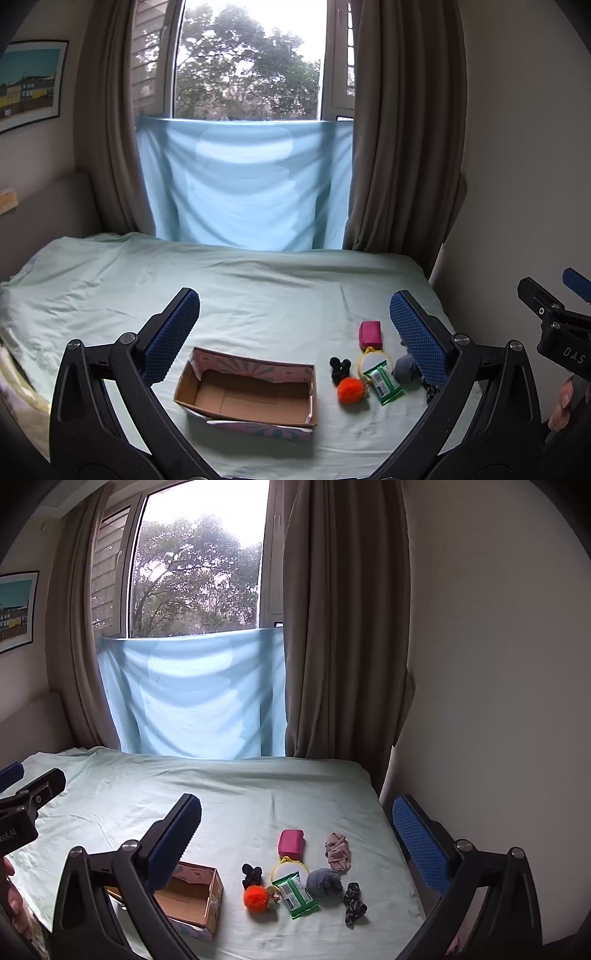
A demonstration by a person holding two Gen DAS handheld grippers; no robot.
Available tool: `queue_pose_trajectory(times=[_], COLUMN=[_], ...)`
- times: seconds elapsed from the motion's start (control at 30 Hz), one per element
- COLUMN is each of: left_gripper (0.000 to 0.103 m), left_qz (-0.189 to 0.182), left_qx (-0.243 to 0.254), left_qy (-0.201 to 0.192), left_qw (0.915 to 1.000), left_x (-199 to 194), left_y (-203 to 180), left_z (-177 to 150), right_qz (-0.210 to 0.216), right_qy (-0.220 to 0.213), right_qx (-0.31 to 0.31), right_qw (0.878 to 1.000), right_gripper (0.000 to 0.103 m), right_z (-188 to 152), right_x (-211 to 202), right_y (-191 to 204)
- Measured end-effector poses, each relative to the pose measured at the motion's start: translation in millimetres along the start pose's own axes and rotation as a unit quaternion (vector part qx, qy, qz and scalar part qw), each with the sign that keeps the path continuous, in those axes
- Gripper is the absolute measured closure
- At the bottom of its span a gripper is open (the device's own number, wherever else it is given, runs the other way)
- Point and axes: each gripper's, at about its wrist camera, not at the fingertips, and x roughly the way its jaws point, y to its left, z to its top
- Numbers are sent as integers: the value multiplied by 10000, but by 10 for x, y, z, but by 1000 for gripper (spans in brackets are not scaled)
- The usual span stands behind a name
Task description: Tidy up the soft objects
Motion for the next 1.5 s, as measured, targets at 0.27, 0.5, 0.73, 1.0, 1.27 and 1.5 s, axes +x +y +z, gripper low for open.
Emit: queue_pose_trajectory(times=[0.27,0.5,0.73,1.0,1.27,1.5], left_gripper=[1,1,1,1,1,1], left_qz=[-46,-60,-135,-163,-164,-166], left_qx=[16,6,11,38,47,54], left_qy=[42,35,43,73,78,73], left_qw=[10000,10000,9999,9998,9998,9998], left_x=[6,12,43,84,111,122], left_y=[-29,-19,-3,20,26,30], left_z=[2,4,5,1,-13,-16], right_qz=[-9,-36,-48,-2,-1,-15], right_qy=[1,-33,-82,-116,-121,-119], right_qx=[17,34,28,-3,38,54], right_qw=[10000,10000,10000,9999,9999,9999], right_gripper=[0,0,0,0,0,0], right_z=[6,4,17,6,10,15], right_x=[-17,-54,-63,-29,-17,-15], right_y=[28,68,87,99,115,126])
